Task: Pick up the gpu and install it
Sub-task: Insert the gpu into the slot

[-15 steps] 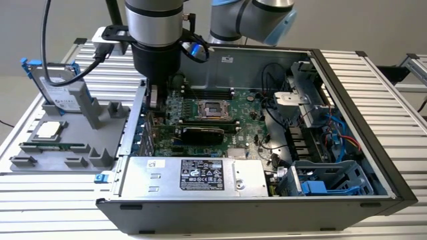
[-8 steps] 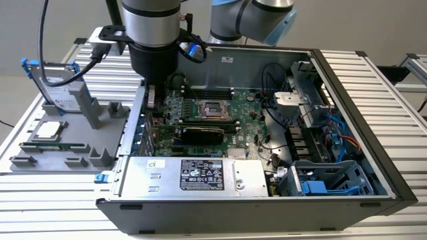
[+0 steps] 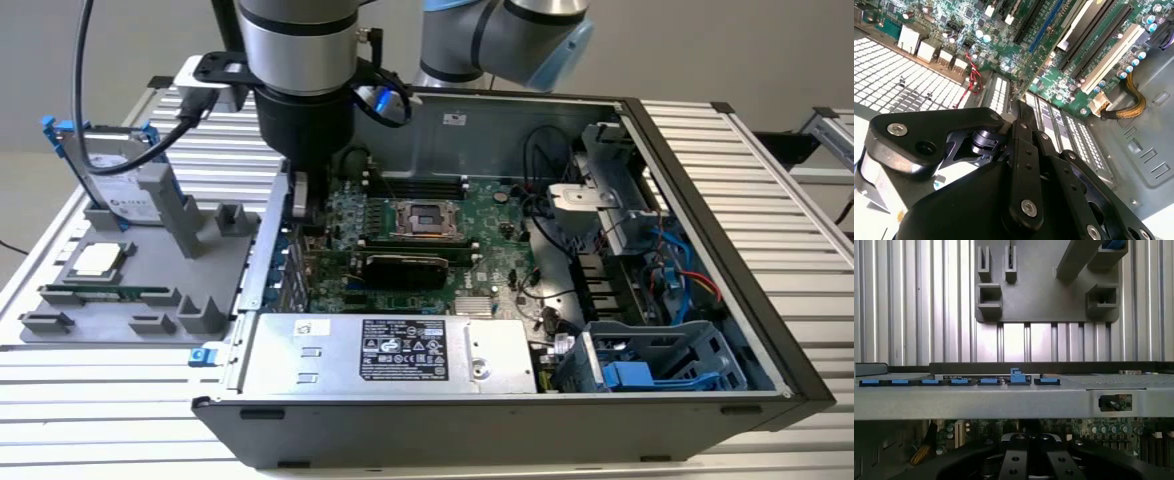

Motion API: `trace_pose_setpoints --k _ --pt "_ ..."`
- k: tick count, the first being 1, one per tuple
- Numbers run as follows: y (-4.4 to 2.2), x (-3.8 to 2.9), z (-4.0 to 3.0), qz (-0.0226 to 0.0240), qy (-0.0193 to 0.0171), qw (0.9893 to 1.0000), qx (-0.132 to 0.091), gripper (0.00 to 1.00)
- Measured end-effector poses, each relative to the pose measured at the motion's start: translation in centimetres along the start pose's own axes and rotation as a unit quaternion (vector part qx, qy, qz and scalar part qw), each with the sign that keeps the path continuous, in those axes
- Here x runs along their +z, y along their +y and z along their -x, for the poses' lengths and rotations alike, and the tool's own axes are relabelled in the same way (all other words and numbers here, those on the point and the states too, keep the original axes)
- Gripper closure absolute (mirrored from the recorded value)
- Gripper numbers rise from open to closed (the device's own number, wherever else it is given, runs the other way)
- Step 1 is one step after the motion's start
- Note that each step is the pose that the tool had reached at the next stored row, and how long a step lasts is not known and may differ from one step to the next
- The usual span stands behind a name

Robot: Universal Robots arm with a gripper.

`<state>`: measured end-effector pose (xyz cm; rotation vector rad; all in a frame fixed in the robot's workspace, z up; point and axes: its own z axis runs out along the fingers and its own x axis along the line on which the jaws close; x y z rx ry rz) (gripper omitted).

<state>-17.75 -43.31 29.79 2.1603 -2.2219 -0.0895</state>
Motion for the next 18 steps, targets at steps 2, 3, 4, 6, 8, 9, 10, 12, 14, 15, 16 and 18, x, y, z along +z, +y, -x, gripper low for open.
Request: trace_pose_setpoints --k 2,3,4,6,8,9,10,12,14,15,16,18 --pt "0.03 -0.09 -0.02 0.0 0.0001 1.0 0.0 1.0" --pt "0.04 -0.14 -0.02 0.0 0.0 1.0 0.0 1.0" --pt "0.05 -0.16 -0.02 -0.0001 -0.0001 1.0 0.0 1.0" --pt "0.14 -0.17 -0.02 0.0 -0.0001 1.0 0.0 1.0" --pt "0.3 -0.15 -0.03 -0.0001 0.0 1.0 0.0 1.0" --pt "0.37 -0.14 -0.03 -0.0002 -0.0001 1.0 0.0 1.0" --pt "0.44 -0.13 -0.03 -0.0003 -0.0002 1.0 0.0 1.0" --pt "0.55 -0.13 -0.03 -0.0001 -0.0001 1.0 0.0 1.0" --pt "0.59 -0.09 -0.04 -0.0001 0.0 1.0 0.0 1.0" --pt "0.59 -0.06 -0.04 0.0 0.0001 1.0 0.0 1.0" --pt "0.6 -0.05 -0.04 0.0001 0.0001 1.0 0.0 1.0" --pt "0.59 -0.04 -0.04 0.0001 0.0001 1.0 0.0 1.0"
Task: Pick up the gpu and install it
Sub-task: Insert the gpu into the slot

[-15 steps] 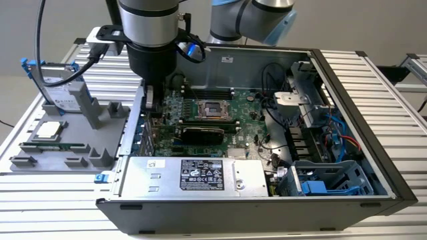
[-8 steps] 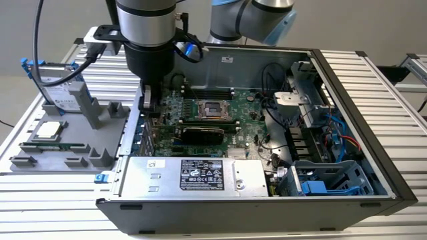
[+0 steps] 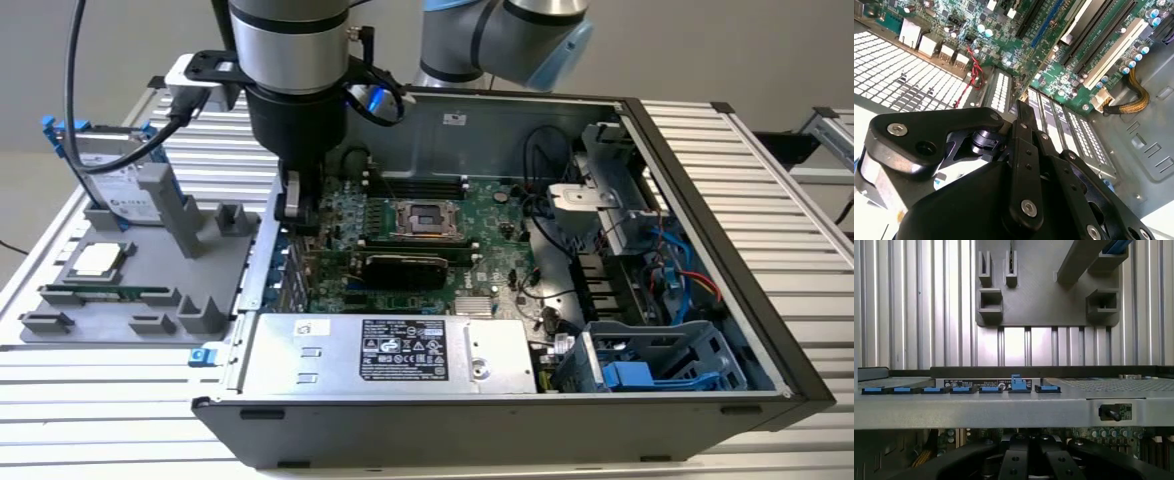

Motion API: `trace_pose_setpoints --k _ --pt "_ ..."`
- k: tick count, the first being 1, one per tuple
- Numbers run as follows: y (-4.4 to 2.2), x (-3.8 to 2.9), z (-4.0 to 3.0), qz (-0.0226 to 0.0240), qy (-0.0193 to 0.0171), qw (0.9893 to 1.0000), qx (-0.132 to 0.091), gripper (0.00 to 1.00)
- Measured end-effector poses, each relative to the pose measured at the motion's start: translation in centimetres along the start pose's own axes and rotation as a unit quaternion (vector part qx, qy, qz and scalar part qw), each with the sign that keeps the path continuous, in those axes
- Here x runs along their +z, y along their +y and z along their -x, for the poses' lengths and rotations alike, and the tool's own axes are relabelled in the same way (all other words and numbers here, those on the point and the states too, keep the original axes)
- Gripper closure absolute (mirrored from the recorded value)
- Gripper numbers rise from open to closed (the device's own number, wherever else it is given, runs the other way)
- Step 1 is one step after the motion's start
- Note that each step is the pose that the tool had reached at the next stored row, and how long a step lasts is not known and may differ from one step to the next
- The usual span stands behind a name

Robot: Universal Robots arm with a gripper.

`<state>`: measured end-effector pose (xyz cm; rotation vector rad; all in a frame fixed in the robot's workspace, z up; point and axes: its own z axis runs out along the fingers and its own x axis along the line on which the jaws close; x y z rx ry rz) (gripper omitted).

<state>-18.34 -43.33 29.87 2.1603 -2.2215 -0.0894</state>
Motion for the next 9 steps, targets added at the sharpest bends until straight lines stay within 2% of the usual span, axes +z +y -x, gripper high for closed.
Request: trace_pose_setpoints --k 7,9 --pt "-0.34 -0.06 0.01 -0.0001 -0.0001 1.0 0.0 1.0" --pt "-0.36 -0.26 0.02 -0.0002 -0.0002 1.0 0.0 1.0"
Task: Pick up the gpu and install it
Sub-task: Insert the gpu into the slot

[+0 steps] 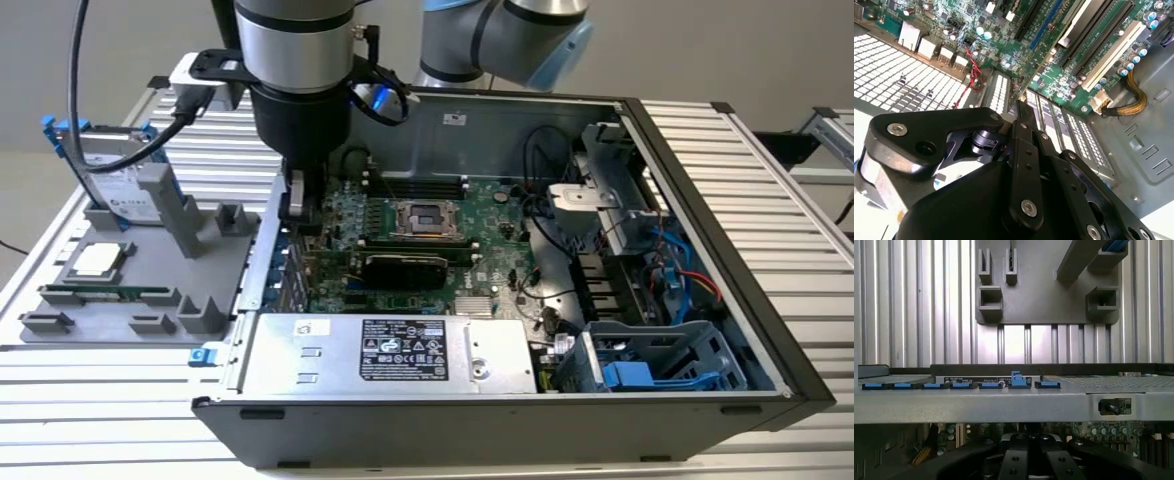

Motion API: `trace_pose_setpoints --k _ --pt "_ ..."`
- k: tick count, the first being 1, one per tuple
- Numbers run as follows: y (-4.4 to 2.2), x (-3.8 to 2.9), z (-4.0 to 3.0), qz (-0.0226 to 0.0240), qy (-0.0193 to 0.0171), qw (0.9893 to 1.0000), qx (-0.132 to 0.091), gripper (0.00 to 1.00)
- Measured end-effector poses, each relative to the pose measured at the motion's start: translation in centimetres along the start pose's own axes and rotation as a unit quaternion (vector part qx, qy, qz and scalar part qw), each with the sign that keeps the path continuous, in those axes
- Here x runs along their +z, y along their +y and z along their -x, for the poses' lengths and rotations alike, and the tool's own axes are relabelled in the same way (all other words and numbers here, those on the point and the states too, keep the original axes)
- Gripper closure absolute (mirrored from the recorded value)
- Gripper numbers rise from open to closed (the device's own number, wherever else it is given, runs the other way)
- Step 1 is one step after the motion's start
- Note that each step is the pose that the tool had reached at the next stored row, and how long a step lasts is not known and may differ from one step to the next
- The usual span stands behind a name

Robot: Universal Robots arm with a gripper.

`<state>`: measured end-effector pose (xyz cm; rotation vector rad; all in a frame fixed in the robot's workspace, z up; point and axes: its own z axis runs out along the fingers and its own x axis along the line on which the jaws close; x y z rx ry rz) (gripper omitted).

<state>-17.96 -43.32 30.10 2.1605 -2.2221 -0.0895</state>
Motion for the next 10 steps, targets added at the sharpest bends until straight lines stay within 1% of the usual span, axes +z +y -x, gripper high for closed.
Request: trace_pose_setpoints --k 2,4,6,8,10 --pt "0.04 -0.65 0.0 0.0001 0.0001 1.0 0.0 1.0" --pt "0.06 -0.95 0.01 0.0 0.0001 1.0 0.0 1.0" --pt "0.21 -0.94 0.0 -0.0005 0.0 1.0 0.0 1.0" --pt "0.63 -0.9 -0.01 -0.0008 0.0 1.0 0.0 1.0" --pt "0.79 -0.8 -0.01 -0.001 -0.0001 1.0 0.0 1.0"
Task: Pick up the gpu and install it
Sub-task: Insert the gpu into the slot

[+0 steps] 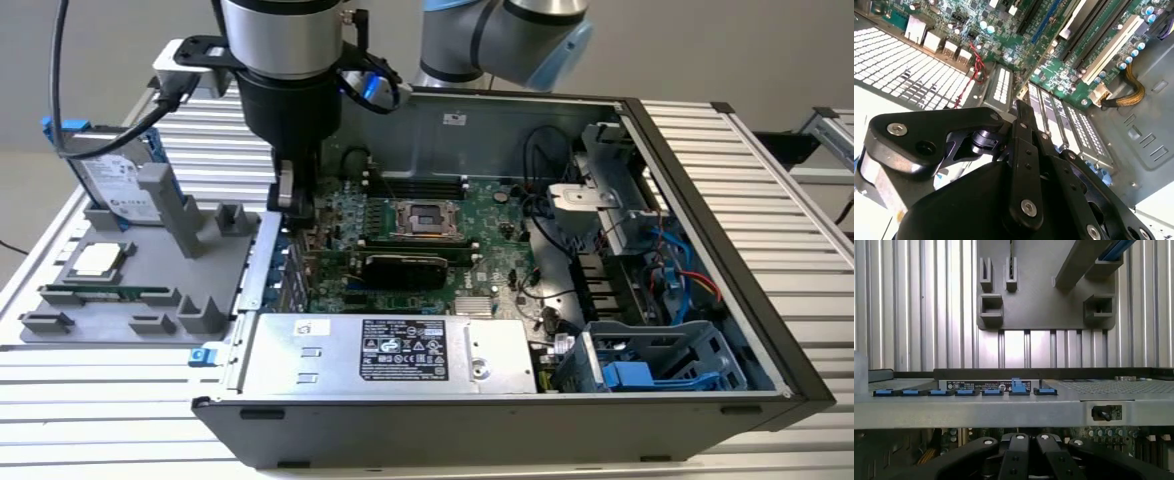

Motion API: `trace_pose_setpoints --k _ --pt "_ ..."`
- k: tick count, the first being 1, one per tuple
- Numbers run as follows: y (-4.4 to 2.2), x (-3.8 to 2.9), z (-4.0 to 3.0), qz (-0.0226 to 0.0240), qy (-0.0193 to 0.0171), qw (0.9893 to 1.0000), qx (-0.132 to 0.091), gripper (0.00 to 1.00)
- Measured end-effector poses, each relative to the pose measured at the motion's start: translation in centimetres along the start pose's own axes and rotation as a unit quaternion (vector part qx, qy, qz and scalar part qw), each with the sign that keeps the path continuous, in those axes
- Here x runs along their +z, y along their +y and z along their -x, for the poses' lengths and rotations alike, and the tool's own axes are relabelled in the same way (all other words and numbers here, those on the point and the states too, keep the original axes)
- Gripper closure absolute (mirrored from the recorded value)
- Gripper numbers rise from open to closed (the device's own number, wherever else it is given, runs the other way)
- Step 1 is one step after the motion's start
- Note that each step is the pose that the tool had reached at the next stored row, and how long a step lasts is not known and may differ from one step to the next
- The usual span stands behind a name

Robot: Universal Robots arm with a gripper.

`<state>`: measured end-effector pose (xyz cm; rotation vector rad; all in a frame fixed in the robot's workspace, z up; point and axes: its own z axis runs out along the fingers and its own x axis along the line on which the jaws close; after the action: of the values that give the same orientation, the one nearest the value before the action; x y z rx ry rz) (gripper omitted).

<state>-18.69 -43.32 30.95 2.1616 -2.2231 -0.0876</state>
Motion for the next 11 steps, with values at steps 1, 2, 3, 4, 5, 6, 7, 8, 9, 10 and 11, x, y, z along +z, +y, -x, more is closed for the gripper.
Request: trace_pose_setpoints --k 1,2,3,4,5,6,7,8,9,10,11 --pt "0.01 0.08 -0.01 0.0 0.0001 1.0 0.0 1.0" --pt "0.01 0.15 -0.01 -0.0001 0.0001 1.0 0.0 1.0" --pt "0.01 0.23 -0.02 -0.0002 0.0001 1.0 0.0 1.0" --pt "0.0 0.29 -0.03 -0.0005 0.0001 1.0 0.0 1.0" --pt "0.01 0.34 -0.04 -0.0005 0.0002 1.0 0.0 1.0" --pt "0.01 0.4 -0.05 -0.0005 0.0003 1.0 0.0 1.0" --pt "0.0 0.5 -0.06 -0.0006 0.0004 1.0 0.0 1.0" --pt "-0.01 0.65 -0.06 -0.001 0.0003 1.0 0.0 1.0" --pt "-0.01 0.77 -0.07 -0.0011 0.0006 1.0 0.0 1.0" --pt "-0.02 0.84 -0.08 -0.0013 0.0007 1.0 0.0 1.0" --pt "-0.03 0.87 -0.08 -0.0018 0.0005 1.0 0.0 1.0"
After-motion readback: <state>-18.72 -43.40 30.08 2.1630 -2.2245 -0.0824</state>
